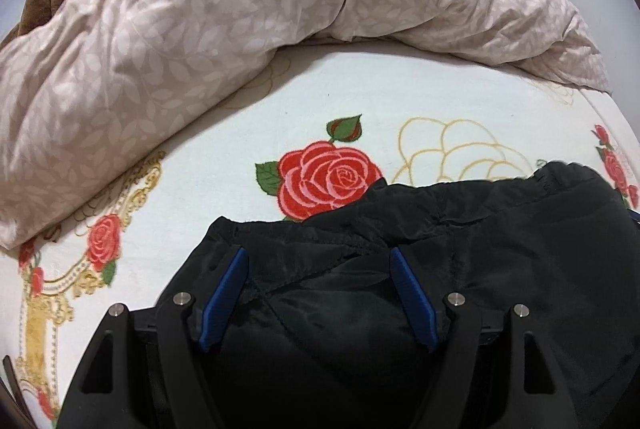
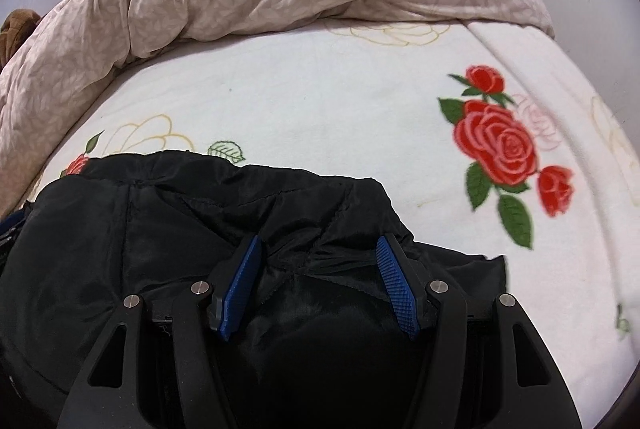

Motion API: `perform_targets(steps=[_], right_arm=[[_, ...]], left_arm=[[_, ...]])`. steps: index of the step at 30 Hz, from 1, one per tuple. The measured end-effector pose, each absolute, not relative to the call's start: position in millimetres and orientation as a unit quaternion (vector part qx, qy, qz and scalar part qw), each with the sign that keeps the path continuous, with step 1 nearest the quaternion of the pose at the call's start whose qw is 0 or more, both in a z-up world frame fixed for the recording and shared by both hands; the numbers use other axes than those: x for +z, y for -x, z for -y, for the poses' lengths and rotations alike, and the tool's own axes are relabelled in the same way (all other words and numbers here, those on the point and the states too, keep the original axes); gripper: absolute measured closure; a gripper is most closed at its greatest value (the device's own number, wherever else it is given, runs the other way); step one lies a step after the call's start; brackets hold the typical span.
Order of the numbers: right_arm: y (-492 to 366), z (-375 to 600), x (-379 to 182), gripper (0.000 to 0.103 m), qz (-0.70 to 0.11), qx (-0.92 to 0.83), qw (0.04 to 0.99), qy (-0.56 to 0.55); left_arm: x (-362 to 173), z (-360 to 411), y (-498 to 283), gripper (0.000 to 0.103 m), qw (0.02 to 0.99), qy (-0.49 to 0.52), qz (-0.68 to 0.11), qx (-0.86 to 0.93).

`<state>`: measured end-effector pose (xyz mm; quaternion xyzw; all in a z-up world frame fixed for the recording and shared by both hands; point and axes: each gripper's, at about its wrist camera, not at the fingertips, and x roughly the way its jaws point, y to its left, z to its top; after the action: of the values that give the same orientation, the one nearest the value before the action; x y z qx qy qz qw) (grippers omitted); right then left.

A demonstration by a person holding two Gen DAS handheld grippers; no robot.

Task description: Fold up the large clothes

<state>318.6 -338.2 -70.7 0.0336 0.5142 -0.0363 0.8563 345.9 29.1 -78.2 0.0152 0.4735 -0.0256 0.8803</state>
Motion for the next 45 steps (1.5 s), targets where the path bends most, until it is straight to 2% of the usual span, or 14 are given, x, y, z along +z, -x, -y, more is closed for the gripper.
perform_targets(steps=[6,9,12,16,24,35,41,45], right_arm=[[-294,324,-15,0.043,-0.462,-0.008,0.886,-0.052],[-282,303,-2,0.043,-0.452,0.025,0.890,-0.058],[-281,287,-12,0.043,-0.464,0.046,0.883,-0.049],[-294,291,-48,0.043,-0.494,0.043,0.867,-0.048],[-311,289,-77,0.043,-0.495,0.033,0.868,-0.034],[-312,288,-81,0.043,-0.486,0.029,0.873,-0.031],[-298,297,-38,0.043,-0.459,0.022,0.887,-0.031],[-298,317,-35,0.043,-0.454,-0.006,0.891,-0.024]], left_arm=[[-25,-11,-323,0.029,0.901,-0.008,-0.429,-0.062],[-15,13,-313,0.029,0.903,-0.001,-0.420,-0.092],[-26,41,-311,0.029,0.896,-0.005,-0.428,-0.123],[-69,70,-325,0.028,0.870,-0.012,-0.478,-0.121],[-90,83,-340,0.027,0.871,-0.024,-0.478,-0.105],[-98,85,-346,0.027,0.874,-0.029,-0.475,-0.101],[-63,59,-328,0.027,0.881,-0.044,-0.460,-0.101],[-42,10,-320,0.027,0.899,-0.053,-0.428,-0.068]])
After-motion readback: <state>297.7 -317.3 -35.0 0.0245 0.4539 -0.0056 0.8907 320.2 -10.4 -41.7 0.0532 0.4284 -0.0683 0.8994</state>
